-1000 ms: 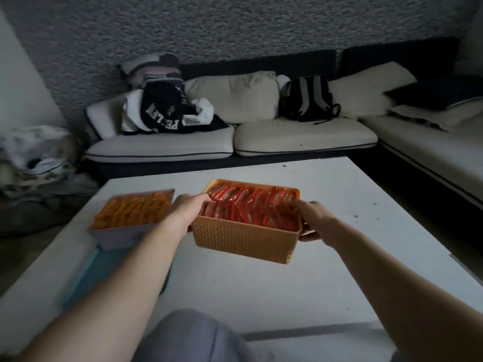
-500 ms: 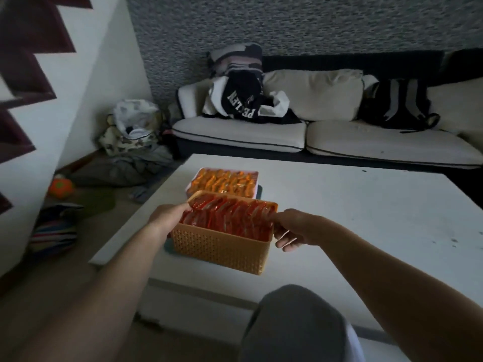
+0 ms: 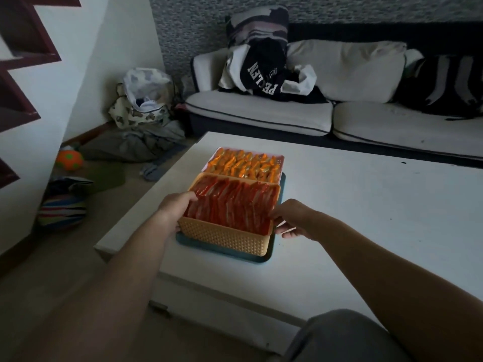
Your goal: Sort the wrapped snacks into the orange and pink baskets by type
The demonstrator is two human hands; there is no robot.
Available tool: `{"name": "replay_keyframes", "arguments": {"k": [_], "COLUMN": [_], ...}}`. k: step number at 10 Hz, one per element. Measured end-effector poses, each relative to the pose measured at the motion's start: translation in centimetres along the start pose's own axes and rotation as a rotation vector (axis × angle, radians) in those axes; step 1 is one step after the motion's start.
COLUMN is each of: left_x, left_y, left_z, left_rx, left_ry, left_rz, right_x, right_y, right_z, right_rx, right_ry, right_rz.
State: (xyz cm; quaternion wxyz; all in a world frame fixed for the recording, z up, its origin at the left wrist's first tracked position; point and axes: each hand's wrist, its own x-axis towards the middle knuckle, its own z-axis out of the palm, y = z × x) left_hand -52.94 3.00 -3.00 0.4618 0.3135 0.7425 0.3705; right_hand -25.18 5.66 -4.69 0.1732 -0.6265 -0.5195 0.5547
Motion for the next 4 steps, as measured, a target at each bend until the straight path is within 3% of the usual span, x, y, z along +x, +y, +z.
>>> {"name": "replay_keyframes", "arguments": {"k": [2,4], "left_x": [1.1,0.6], "left_y": [-0.1,1.3], "left_z": [0.9,1.8], "left_rx": [0.112,0.583], "left_ry": [0.007,0.223], "left_rz": [0.05,0.258], "right_x": [0.5,-1.6], "right_y": [0.5,-0.5], "right_z": [-0.3,-1.0], "right_rx": [-0.132,-0.672], "right_ry": [0.01,0.139], "right_rz": [-0.021,-0.139]}}
